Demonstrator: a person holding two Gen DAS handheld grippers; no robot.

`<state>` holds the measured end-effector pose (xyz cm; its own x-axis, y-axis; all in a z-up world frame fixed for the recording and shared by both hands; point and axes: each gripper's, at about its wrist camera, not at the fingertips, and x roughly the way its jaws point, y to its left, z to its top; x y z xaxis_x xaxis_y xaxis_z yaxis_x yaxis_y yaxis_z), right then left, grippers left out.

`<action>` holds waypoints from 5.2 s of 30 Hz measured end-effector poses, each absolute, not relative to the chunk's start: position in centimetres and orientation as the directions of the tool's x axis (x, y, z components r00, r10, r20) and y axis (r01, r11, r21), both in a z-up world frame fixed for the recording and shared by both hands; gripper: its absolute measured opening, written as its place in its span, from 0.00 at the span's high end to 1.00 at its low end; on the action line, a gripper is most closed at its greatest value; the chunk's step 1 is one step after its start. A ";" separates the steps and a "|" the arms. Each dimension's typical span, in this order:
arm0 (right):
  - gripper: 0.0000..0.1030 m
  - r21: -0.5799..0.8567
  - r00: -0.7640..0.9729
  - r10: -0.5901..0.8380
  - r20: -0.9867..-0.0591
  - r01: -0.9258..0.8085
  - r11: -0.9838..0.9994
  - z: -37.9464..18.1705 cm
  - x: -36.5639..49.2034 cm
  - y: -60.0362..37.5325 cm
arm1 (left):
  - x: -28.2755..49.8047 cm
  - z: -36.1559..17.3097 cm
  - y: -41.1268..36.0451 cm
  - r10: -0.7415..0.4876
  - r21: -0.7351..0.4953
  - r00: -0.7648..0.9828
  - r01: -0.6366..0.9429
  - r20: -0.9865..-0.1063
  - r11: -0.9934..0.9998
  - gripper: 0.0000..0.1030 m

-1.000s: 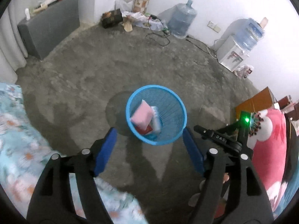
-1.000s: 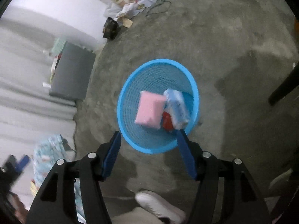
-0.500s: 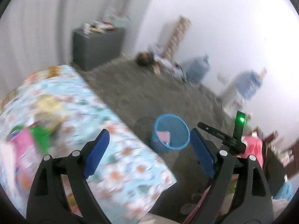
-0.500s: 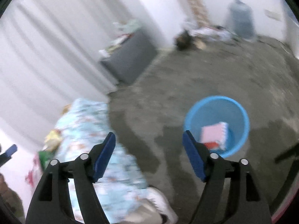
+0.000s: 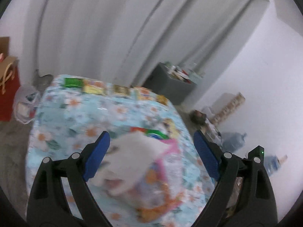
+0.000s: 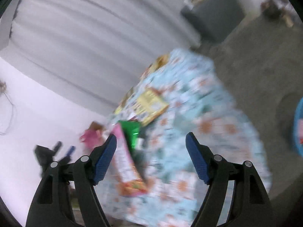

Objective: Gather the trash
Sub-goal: 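Return to the bed and grasp the yellow snack bag with the right tool, then grasp the clear plastic bowl with the left tool while the right tool holds the yellow bag, then carry the bowl and yellow bag over the blue wastebasket with both tools, then open both tools to drop the bowl and yellow bag into the wastebasket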

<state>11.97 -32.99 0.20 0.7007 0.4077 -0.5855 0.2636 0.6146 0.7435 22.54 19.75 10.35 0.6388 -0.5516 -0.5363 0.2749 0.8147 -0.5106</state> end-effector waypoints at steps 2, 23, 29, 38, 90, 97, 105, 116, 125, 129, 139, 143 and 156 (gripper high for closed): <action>0.29 0.785 0.669 0.477 -0.569 0.270 0.557 -1.7 14.5 -31.6 | 23.6 9.6 21.3 -0.541 -0.514 0.646 0.256 -0.539 0.818 0.17; 0.35 0.881 0.634 0.628 -0.450 0.429 0.198 -13.0 25.4 -30.6 | 40.1 0.8 19.4 -0.565 -0.510 0.519 0.262 -0.641 0.820 0.42; 0.45 0.893 0.639 0.646 -0.417 0.420 0.161 -13.9 26.3 -30.8 | 40.6 -0.9 17.2 -0.506 -0.409 0.488 0.299 -0.711 0.862 0.61; 0.70 0.896 0.660 0.633 -0.405 0.426 0.128 -14.9 26.7 -31.1 | 40.2 -1.0 16.4 -0.479 -0.352 0.483 0.332 -0.733 0.875 0.88; 0.87 0.970 0.800 0.550 -0.241 0.183 0.160 -3.9 17.6 -34.1 | 28.4 9.6 18.5 -0.582 -0.405 0.632 0.419 -0.512 0.812 0.96; 0.87 0.973 0.813 0.537 -0.224 0.158 0.166 -2.7 14.9 -34.0 | 25.2 11.8 16.6 -0.627 -0.407 0.623 0.478 -0.468 0.778 0.96; 0.87 0.980 0.846 0.498 -0.191 0.131 0.153 -1.9 9.9 -35.0 | 21.7 13.4 11.9 -0.691 -0.401 0.571 0.563 -0.443 0.722 0.96; 0.87 0.981 0.940 0.288 -0.181 0.152 0.122 -2.7 -4.2 -41.7 | 16.9 14.1 -3.1 -0.789 -0.362 0.386 0.732 -0.477 0.577 0.96; 0.87 0.885 0.892 -0.088 -0.443 0.450 0.117 -5.7 -18.6 -48.4 | 13.5 8.0 -21.9 -0.783 -0.379 0.137 0.816 -0.607 0.437 0.96; 0.87 0.824 0.813 -0.217 -0.540 0.564 0.062 -7.8 -22.2 -51.0 | 12.8 3.1 -30.4 -0.728 -0.401 0.035 0.816 -0.684 0.416 0.96; 0.86 0.732 0.699 -0.245 -0.672 0.677 -0.078 -15.2 -22.2 -56.5 | 9.9 -6.6 -44.7 -0.602 -0.422 -0.132 0.827 -0.788 0.371 0.96; 0.83 0.700 0.669 -0.225 -0.708 0.706 -0.105 -17.7 -21.8 -59.3 | 9.8 -10.1 -47.9 -0.583 -0.442 -0.163 0.814 -0.796 0.377 0.96; 0.58 0.548 0.525 -0.179 -0.832 0.827 -0.123 -22.5 -23.2 -60.3 | 10.2 -13.4 -49.3 -0.535 -0.443 -0.166 0.779 -0.828 0.444 0.63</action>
<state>-23.24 -60.34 -22.51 0.5245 -0.1786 -0.8324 0.8274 -0.1234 0.5478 10.22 -49.31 -13.38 -0.1661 -0.5349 -0.8284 0.7788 0.4442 -0.4429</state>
